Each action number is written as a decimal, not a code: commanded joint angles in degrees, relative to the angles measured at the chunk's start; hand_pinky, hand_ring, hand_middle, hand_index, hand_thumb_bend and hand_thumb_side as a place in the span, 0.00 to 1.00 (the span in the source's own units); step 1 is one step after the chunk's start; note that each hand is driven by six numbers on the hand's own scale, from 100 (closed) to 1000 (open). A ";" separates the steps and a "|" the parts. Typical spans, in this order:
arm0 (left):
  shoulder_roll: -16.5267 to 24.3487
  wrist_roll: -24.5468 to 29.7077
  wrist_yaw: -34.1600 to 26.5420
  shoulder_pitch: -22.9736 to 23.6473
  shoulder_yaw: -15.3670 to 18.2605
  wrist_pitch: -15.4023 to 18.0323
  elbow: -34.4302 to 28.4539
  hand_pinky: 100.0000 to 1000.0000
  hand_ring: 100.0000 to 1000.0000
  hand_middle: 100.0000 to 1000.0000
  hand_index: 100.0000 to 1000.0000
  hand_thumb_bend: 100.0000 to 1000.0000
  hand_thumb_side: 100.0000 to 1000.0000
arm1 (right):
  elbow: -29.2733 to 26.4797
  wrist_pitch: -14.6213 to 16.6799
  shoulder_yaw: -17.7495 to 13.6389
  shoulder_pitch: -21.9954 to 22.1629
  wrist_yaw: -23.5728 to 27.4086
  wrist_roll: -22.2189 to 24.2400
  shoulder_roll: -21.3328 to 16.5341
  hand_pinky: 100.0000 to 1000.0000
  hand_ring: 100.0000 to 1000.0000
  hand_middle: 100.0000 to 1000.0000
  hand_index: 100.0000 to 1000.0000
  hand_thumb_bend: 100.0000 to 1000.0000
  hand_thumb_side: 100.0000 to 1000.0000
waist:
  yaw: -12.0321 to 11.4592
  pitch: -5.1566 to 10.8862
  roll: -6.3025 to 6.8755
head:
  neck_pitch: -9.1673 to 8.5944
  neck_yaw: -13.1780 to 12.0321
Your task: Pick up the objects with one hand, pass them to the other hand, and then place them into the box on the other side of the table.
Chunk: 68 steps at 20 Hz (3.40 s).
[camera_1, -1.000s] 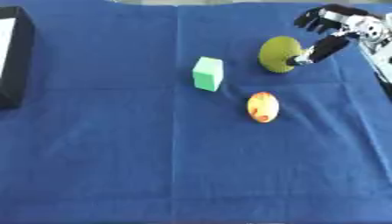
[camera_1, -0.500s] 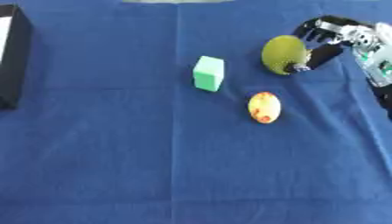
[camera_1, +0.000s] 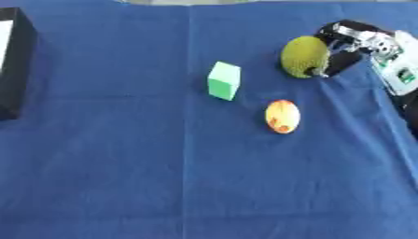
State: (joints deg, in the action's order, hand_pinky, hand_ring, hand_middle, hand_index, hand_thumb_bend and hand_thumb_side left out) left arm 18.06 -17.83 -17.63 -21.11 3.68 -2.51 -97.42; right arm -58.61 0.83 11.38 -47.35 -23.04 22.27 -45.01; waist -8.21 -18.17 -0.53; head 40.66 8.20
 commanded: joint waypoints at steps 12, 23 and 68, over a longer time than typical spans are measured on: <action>1.42 0.19 0.19 -0.19 0.17 -0.22 -0.98 0.73 0.86 0.83 0.75 0.29 0.75 | -8.78 -2.28 0.45 1.19 5.62 -0.31 -3.01 0.73 0.62 0.37 0.44 0.18 0.00 | 0.74 1.96 -0.32 | -0.02 -0.45; 2.60 0.86 -0.08 -0.52 -0.28 0.08 -2.75 0.73 0.85 0.83 0.75 0.29 0.73 | -22.60 -7.93 -2.91 5.79 15.71 -8.84 -2.07 0.70 0.60 0.36 0.42 0.08 0.00 | 1.83 3.41 -0.16 | 0.65 -0.45; 7.88 34.40 25.67 -31.57 -26.70 -22.18 -11.72 0.74 0.83 0.82 0.76 0.28 0.62 | -26.43 -7.67 5.19 10.50 10.06 -18.88 23.22 0.66 0.57 0.35 0.41 0.00 0.00 | 0.34 9.37 2.36 | 3.46 0.10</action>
State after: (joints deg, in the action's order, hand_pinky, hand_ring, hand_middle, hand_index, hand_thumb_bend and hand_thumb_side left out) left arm 25.93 15.65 6.66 -51.39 -22.86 -24.35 -109.20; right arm -84.65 -7.28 16.69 -36.10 -12.73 3.50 -21.59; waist -7.88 -10.37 1.83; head 43.82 8.06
